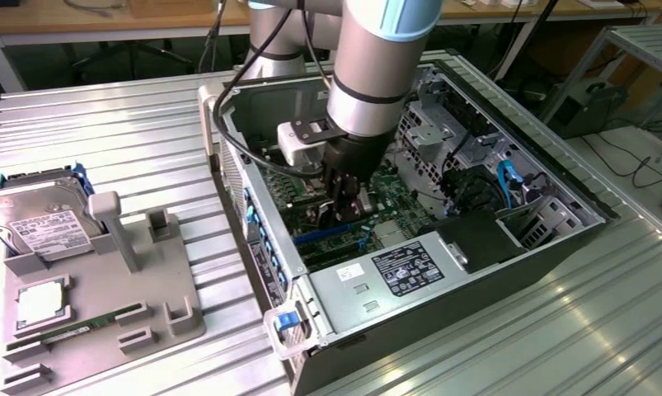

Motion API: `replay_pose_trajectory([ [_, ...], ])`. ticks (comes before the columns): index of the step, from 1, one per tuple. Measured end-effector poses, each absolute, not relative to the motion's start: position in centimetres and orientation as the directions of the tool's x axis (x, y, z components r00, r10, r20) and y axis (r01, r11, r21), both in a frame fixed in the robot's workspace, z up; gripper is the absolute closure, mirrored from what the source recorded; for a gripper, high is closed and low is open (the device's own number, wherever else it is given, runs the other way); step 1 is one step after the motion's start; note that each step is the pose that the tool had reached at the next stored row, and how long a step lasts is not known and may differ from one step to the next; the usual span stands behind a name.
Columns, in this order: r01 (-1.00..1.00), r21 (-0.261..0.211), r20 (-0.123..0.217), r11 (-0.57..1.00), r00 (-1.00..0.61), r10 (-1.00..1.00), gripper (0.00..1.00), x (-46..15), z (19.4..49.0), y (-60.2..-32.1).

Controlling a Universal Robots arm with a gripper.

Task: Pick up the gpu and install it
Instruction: 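Insert the gpu into the slot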

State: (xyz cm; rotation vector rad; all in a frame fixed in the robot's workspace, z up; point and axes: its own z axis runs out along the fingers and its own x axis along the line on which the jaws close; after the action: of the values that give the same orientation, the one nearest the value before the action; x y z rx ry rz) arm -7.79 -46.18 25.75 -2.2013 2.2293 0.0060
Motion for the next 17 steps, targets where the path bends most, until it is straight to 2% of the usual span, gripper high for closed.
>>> replay_pose_trajectory([
  [6,-1.0,-0.003,-0.009,0.013,-0.013,-1.0,0.73,-7.81,24.71,-46.18],
  [17,-1.0,-0.004,-0.009,0.013,-0.013,-1.0,0.73,-7.81,24.97,-46.18],
])
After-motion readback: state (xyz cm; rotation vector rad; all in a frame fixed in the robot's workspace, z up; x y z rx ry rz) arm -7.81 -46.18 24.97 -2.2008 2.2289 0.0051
